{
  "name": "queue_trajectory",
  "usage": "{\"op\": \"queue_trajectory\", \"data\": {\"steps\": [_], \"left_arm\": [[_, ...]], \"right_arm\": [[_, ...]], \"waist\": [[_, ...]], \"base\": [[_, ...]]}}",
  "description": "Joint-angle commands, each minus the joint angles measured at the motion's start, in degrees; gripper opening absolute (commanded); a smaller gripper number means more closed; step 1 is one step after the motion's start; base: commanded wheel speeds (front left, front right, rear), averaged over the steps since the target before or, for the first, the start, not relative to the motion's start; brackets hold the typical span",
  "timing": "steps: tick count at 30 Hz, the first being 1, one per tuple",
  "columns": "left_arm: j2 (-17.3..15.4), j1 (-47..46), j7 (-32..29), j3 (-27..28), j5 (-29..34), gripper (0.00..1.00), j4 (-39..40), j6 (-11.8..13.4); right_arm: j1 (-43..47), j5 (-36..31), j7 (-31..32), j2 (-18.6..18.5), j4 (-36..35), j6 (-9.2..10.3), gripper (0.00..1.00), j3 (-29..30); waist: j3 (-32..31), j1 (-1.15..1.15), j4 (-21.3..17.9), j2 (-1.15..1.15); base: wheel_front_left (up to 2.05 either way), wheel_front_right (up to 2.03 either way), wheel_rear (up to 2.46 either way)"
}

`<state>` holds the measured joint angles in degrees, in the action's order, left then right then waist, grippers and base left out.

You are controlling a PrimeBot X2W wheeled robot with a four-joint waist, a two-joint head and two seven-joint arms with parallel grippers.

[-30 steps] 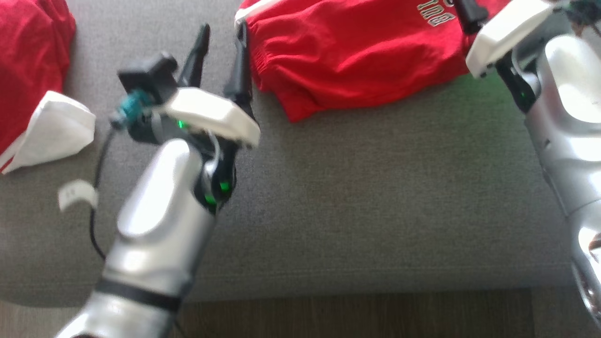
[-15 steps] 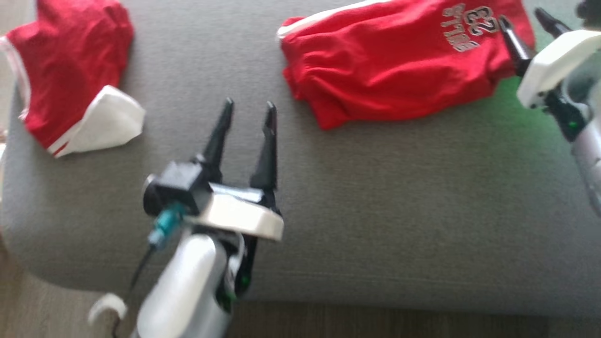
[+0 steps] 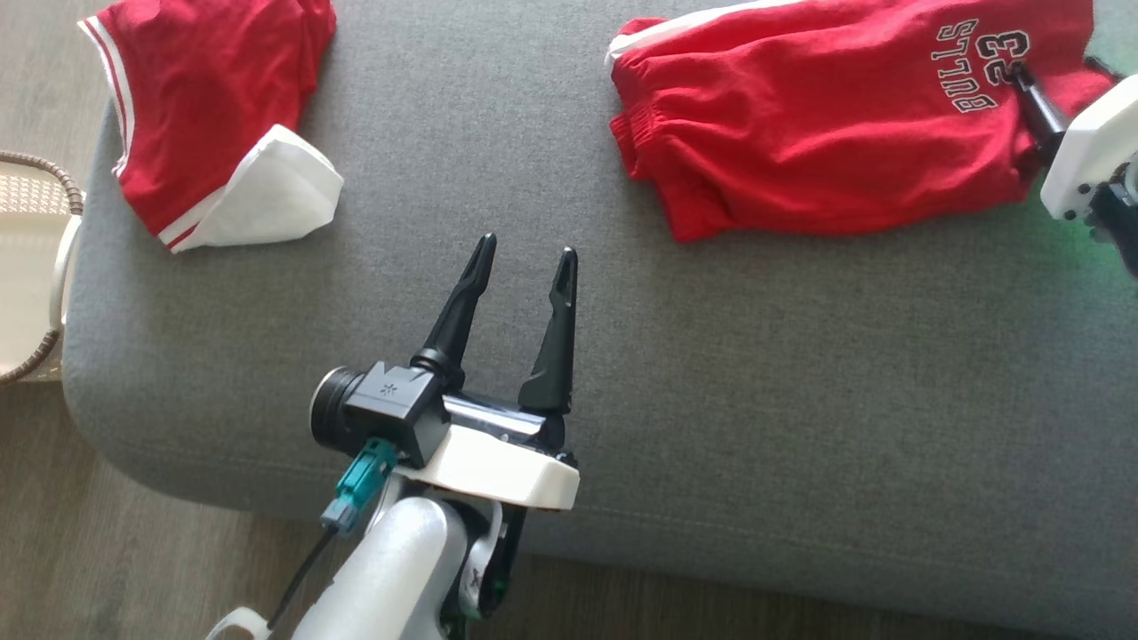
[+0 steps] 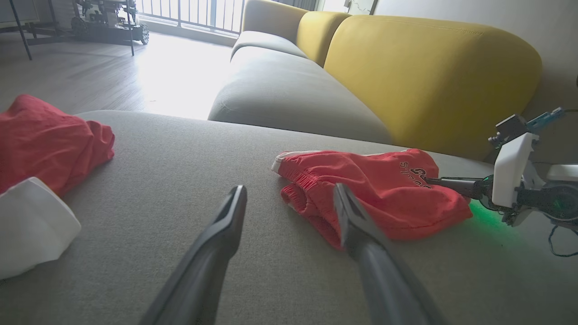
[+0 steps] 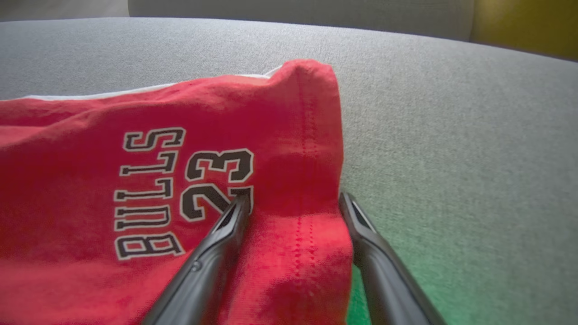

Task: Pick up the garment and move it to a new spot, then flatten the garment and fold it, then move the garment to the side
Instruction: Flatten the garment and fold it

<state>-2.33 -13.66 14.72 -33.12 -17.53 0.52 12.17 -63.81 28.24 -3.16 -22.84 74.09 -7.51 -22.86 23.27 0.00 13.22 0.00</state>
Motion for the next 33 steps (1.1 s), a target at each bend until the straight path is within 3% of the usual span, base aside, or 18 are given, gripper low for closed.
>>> {"op": "queue_trajectory", "data": {"steps": [1, 4, 5, 6, 7, 16, 26, 33], "left_arm": [[-0.6, -0.5, 0.3, 1.2, 0.5, 1.00, 2.1, 0.4], [-0.6, -0.3, 0.3, 1.2, 0.6, 1.00, 2.0, 0.5], [-0.6, -0.3, 0.3, 1.3, 0.7, 1.00, 2.0, 0.6], [-0.6, -0.3, 0.3, 1.4, 0.7, 1.00, 2.0, 0.6], [-0.6, -0.3, 0.3, 1.6, 0.8, 1.00, 1.9, 0.6], [-0.6, 0.6, 0.3, 2.4, 0.8, 1.00, 1.7, 0.2], [-0.9, 1.7, 0.3, 3.3, 1.0, 1.00, 2.1, -0.1], [-0.9, 1.8, 0.3, 3.1, 0.8, 1.00, 1.7, -0.3]], "right_arm": [[0.1, 0.2, 0.3, 0.4, -0.8, 0.02, 1.00, -0.4], [0.7, 0.6, 2.6, 1.7, -0.5, 0.02, 1.00, -0.3], [1.0, 0.8, 3.7, 2.1, -0.5, 0.02, 0.49, -0.5], [1.2, 0.9, 4.7, 2.5, -0.4, 0.02, 0.08, -0.7], [1.4, 1.0, 5.3, 2.6, -0.4, 0.02, 0.00, -0.9], [1.6, 0.9, 3.6, 1.6, -0.3, 0.02, 0.00, -1.2], [1.6, -5.5, 4.1, -2.8, -0.1, 0.02, 0.00, 2.1], [1.6, -10.1, 2.8, -1.8, -0.1, 0.02, 0.00, 5.3]], "waist": [[-0.1, 0.00, 0.0, 0.00], [-0.3, 0.00, -0.1, 0.00], [-0.5, 0.00, -0.2, 0.00], [-0.6, 0.00, -0.4, 0.00], [-0.9, 0.00, -0.6, 0.00], [-3.0, 0.00, -2.6, 0.00], [-4.8, 0.00, -6.0, 0.00], [-5.9, 0.00, -6.9, 0.00]], "base": [[0.00, 0.00, 0.00], [0.00, 0.00, 0.00], [0.00, 0.00, 0.00], [0.00, 0.00, 0.00], [0.00, 0.00, 0.00], [0.00, 0.00, 0.00], [0.00, 0.00, 0.00], [0.00, 0.00, 0.00]]}}
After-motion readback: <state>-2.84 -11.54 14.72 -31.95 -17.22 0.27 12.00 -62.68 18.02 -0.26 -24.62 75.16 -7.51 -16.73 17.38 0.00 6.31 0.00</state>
